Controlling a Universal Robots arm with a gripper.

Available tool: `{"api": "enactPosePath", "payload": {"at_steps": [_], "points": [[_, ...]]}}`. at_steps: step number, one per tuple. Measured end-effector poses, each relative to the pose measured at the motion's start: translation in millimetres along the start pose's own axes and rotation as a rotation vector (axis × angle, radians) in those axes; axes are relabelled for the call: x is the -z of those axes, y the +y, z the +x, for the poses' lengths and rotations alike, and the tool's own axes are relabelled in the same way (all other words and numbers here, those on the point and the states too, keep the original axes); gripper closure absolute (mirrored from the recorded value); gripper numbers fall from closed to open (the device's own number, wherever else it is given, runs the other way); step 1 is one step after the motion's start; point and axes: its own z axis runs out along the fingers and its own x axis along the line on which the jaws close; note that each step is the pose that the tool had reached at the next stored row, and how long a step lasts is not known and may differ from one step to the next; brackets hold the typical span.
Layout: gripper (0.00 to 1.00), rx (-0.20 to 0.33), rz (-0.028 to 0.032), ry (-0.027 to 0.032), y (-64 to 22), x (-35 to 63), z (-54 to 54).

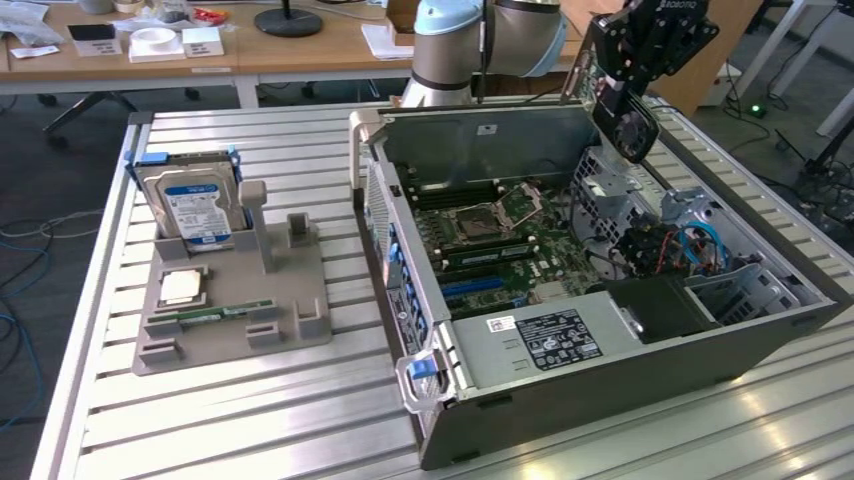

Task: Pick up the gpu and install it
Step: 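Pick up the gpu and move the gpu toward the slot, then insert the gpu into the slot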

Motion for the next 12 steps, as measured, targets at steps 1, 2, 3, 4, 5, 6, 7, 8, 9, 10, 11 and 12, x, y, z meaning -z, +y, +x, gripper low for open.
{"api": "enactPosePath", "payload": {"at_steps": [1, 2, 3, 4, 5, 6, 7, 8, 9, 10, 11, 12], "points": [[0.74, 0.0, 0.0001, 0.0001, 0.0, 0.0, 0.0], [0.74, 0.0, 0.0, 0.0, 0.0, 0.0, 0.0], [0.74, 0.0, 0.0, 0.0001, 0.0, 0.0, 0.0], [0.74, 0.0, 0.0, 0.0001, 0.0, 0.0, 0.0], [0.74, 0.0, 0.0, 0.0, 0.0, 0.0, 0.0], [0.74, 0.0, 0.0, 0.0, 0.0, 0.0, 0.0], [0.74, 0.0, 0.0001, 0.0, 0.0, 0.0, 0.0], [0.74, 0.0, 0.0001, 0.0, 0.0, 0.0, 0.0], [0.74, 0.0, 0.0001, 0.0, 0.0, 0.0, 0.0], [0.74, 0.0, 0.0001, 0.0, 0.0, 0.0, 0.0], [0.74, 0.0, 0.0, 0.0, 0.0, 0.0, 0.0], [0.74, 0.0, 0.0001, 0.0, 0.0, 0.0, 0.0]]}}
